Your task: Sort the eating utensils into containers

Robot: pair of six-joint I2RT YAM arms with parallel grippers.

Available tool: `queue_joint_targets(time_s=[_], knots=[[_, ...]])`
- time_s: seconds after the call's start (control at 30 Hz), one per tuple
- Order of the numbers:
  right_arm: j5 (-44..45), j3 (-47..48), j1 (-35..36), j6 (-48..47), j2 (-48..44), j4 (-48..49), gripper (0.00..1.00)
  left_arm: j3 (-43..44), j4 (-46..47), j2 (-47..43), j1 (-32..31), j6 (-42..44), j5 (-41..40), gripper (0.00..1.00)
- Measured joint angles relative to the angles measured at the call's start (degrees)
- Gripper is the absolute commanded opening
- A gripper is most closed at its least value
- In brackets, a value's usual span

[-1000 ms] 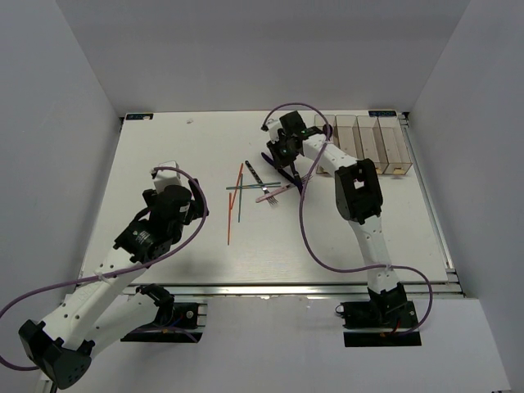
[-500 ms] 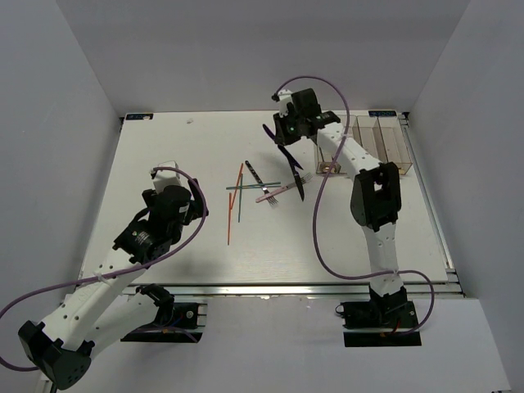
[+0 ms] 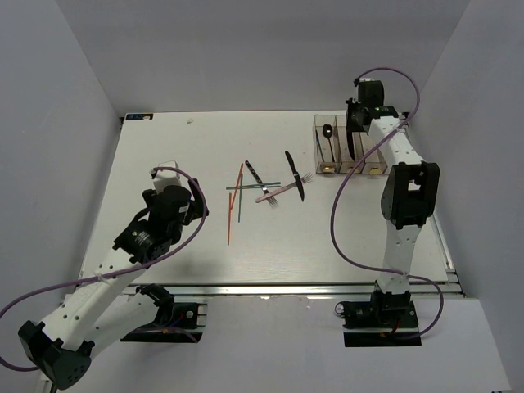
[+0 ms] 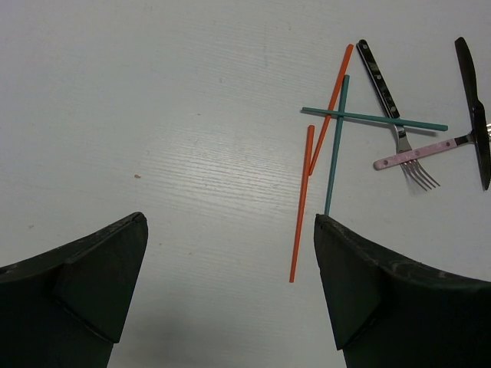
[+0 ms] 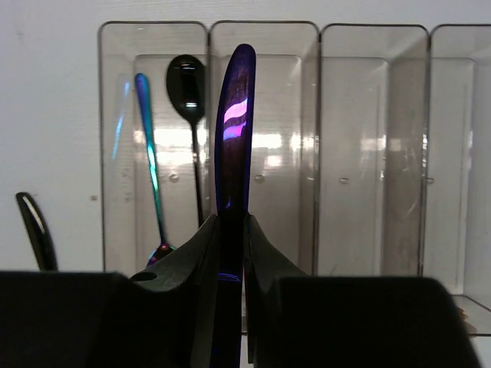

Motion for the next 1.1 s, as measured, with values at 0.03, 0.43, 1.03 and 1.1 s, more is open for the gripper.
queue_joint_targets(time_s=[0.03,0.43,1.03,1.1], knots=[[0.13,0.02,-0.72,0.20,0.22,0.07,0.00,0.00,0.02,0.07,0.00,0.02,0.11,0.98],[-2.64,4.15,-2.73,0.57,8.61,0.07,0.15,0.00,0.39,1.55,0.00,0.35,0.74,0.98],[-4.61,4.85,-0.79,1.18,4.46,-0.07,0.66,0.00,0.39,2.23,0.00,0.44,0.74,0.98],[-5.09,4.22,1.70,0.98,2.08,0.39,0.64,0.00,0.39,2.23,0.00,0.44,0.74,0.98]])
